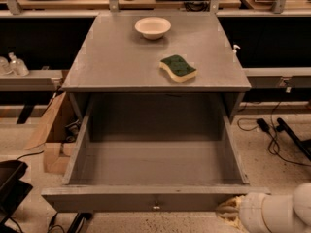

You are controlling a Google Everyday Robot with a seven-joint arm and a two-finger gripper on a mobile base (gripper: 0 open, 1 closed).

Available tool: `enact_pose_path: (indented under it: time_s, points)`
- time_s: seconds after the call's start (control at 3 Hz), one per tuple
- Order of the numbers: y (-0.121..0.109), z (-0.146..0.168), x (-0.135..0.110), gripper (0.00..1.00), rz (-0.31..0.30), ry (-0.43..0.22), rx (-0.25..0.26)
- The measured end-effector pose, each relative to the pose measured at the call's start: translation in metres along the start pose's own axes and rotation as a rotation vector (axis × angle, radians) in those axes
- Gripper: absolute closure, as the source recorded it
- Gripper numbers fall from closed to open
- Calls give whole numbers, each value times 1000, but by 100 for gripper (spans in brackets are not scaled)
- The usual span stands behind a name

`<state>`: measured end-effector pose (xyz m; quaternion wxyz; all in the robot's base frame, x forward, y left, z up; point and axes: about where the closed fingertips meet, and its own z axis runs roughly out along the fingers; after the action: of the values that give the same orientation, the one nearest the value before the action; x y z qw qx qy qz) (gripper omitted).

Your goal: Close top drawer

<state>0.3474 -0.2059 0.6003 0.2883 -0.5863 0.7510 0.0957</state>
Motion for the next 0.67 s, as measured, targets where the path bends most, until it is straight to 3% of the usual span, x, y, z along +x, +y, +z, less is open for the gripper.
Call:
enact_pose_path:
  time_s: [0.67]
  points:
    - [-35,32,-13,100,-43,-63,-11]
